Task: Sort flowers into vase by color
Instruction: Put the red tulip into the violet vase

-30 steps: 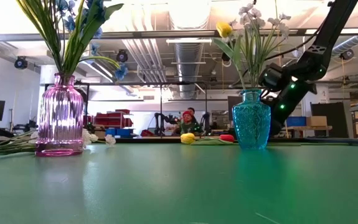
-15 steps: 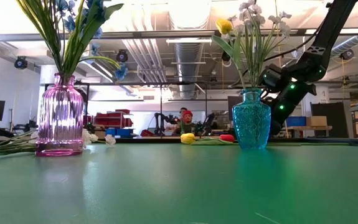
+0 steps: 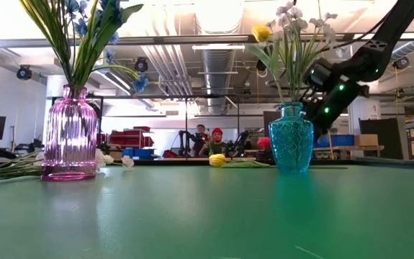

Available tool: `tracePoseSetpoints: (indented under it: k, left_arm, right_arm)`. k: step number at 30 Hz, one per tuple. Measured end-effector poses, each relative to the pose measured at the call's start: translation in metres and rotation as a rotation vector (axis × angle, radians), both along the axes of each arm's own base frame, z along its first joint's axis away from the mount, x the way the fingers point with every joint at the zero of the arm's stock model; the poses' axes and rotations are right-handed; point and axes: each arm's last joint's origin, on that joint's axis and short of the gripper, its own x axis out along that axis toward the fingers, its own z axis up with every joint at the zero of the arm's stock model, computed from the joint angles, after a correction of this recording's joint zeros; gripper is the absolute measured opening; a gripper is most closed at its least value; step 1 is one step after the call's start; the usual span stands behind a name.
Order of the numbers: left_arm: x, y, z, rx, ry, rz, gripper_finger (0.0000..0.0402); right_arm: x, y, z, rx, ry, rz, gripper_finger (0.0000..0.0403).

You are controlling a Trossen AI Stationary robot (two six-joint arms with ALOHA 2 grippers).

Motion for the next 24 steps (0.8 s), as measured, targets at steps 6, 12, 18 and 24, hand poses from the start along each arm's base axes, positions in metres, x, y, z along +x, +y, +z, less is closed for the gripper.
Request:
tracePoseSetpoints:
  k: [6,12,18,24]
  left_arm:
    - [0.0,0.0,0.0,0.002,-0.002,0.001,0.0297]
    - [0.0,0.0,0.0,0.001,-0.001,0.001,0.0297]
    - [0.0,0.0,0.0,-0.003,-0.003,0.0,0.0297]
    - [0.0,0.0,0.0,-0.003,-0.004,0.0,0.0297]
  right_arm:
    - [-0.005,0.004,0.023,-0.069,-0.059,-0.029,0.0012]
    - [-0.012,0.005,0.038,-0.133,-0.081,-0.091,0.0012]
    - [-0.017,0.007,0.048,-0.164,-0.12,-0.182,0.0012]
    - [-0.022,0.011,0.065,-0.245,-0.156,-0.233,0.0012]
